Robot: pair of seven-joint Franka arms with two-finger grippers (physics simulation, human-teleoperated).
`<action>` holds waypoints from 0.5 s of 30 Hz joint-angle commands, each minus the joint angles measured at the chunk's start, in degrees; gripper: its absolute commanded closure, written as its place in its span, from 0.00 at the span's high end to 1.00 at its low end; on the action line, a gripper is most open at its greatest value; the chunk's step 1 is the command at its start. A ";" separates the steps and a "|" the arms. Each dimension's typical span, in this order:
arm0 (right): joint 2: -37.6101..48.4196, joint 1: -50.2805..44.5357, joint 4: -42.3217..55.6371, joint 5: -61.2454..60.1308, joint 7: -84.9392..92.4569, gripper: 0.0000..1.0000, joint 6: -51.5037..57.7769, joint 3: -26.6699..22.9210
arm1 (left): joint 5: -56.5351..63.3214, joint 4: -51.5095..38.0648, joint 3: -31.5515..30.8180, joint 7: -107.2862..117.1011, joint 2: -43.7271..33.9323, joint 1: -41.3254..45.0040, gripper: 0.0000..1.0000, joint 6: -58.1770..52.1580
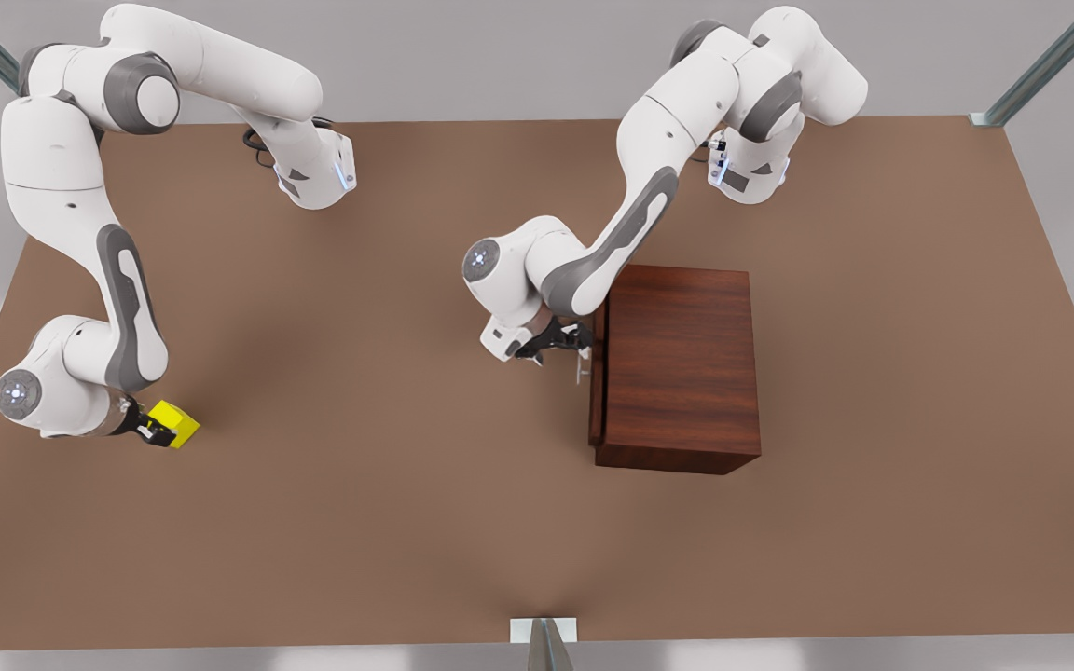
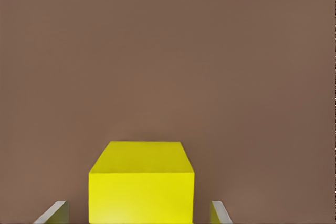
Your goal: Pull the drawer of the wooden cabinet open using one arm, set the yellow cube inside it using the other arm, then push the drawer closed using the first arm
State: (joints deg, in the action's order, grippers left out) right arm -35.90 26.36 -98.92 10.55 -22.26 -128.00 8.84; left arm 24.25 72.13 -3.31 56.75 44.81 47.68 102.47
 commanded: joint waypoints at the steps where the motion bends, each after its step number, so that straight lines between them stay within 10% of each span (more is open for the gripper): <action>1: 0.04 0.10 -0.13 0.96 0.64 1.00 -1.46 0.12 | -0.34 -0.06 -0.12 6.10 -0.07 0.13 1.00 2.56; 15: -1.19 1.06 -2.85 2.10 -0.77 1.00 -6.12 0.65 | -0.43 -0.32 -0.56 6.36 0.20 1.89 1.00 6.52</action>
State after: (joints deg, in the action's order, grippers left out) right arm -37.06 27.42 -101.79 12.61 -22.47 -133.00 9.43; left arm 23.84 71.88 -3.86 60.33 45.11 49.57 107.78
